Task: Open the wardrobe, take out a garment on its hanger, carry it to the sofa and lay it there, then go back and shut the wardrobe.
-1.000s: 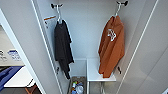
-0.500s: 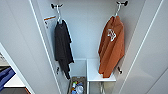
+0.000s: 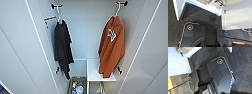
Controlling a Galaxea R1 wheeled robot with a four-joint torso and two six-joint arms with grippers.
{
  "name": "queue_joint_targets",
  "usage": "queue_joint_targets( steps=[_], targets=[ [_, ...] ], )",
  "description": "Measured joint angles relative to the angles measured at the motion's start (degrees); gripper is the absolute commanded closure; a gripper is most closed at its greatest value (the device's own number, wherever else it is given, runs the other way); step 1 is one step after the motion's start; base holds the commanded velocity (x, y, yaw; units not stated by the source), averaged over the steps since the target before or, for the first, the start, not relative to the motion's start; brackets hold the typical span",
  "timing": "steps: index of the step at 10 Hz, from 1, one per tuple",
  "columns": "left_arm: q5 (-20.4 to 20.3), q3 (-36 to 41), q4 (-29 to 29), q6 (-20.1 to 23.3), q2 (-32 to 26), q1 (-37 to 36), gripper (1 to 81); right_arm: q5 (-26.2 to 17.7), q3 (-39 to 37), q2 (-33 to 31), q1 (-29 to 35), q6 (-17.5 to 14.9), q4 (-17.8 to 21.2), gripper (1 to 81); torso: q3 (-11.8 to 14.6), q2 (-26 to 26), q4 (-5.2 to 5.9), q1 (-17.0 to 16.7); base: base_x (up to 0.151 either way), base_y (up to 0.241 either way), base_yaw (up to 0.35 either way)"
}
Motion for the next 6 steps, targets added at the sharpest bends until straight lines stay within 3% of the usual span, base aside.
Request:
queue_joint_targets(
  steps=[3,6],
  targets=[
    [2.57,-7.13,0.11,0.11,5.35,0.60,1.0,0.26,-7.69,5.96,-3.10,-5.19,-0.01,1.0,0.02,-0.02,0.00,-0.02,0.000,0.000,0.000],
    [4.67,-13.56,3.80,0.32,9.89,2.85,1.0,1.44,-16.46,12.36,-5.28,-10.53,-0.01,1.0,0.04,-0.04,0.00,-0.02,0.000,0.000,0.000]
  ],
)
